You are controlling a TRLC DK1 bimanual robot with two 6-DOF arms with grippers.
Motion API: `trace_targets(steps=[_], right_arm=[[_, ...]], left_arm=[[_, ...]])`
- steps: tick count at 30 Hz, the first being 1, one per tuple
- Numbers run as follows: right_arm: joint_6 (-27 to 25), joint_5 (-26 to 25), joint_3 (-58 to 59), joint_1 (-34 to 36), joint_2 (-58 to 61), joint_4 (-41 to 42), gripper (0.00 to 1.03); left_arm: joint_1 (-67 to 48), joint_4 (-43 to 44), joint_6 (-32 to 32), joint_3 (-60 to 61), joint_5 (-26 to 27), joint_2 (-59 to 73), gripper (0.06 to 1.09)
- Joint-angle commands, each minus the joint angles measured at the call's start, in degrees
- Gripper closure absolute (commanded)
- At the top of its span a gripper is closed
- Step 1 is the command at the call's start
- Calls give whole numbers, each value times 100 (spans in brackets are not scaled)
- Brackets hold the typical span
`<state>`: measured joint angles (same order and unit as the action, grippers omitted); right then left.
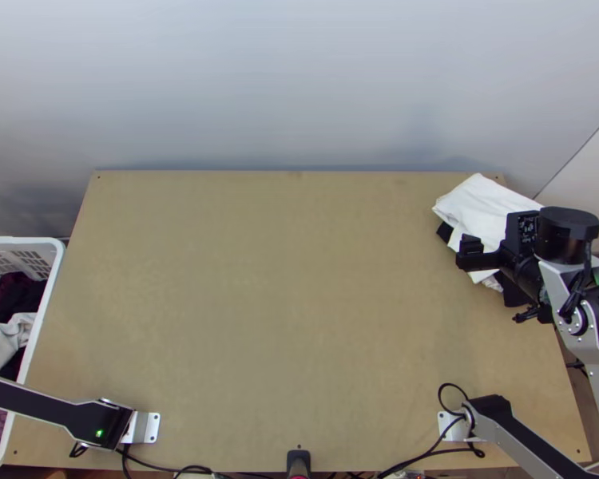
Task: Fold the t-shirt
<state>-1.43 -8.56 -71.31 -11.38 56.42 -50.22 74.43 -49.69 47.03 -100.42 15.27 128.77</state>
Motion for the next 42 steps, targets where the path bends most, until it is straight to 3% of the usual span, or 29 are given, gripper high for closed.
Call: trace_targets(steps=[1, 4, 13, 16, 20, 23, 30, 38, 42], right_arm=[[126, -14, 29, -14, 9, -6, 6], [126, -23, 47, 4, 9, -6, 6], [178, -14, 91, 109, 44, -15, 6], [178, -14, 117, 118, 44, -6, 6], [187, -14, 108, 136, 79, -6, 6], [187, -23, 64, 144, 88, -15, 6], [187, -14, 135, 241, 0, -76, 6], [196, -6, 108, 285, -70, -190, 6], [231, 12, 117, 355, -132, -225, 6]], left_arm=[[-166, 126, -255, -48, 143, 148, 54], [-219, 188, -299, -30, 143, 201, 62], [-236, 496, -308, -30, 126, 438, 63], [-184, 627, -282, -39, 117, 474, 78], [-157, 671, -246, -39, 117, 509, 85], [-157, 654, -255, -56, 126, 518, 99], [-157, 276, -422, -92, 143, 351, 104], [-175, -796, -739, -285, 1277, -1065, 104], [-184, -1913, -1020, -751, 2156, -1689, 104]])
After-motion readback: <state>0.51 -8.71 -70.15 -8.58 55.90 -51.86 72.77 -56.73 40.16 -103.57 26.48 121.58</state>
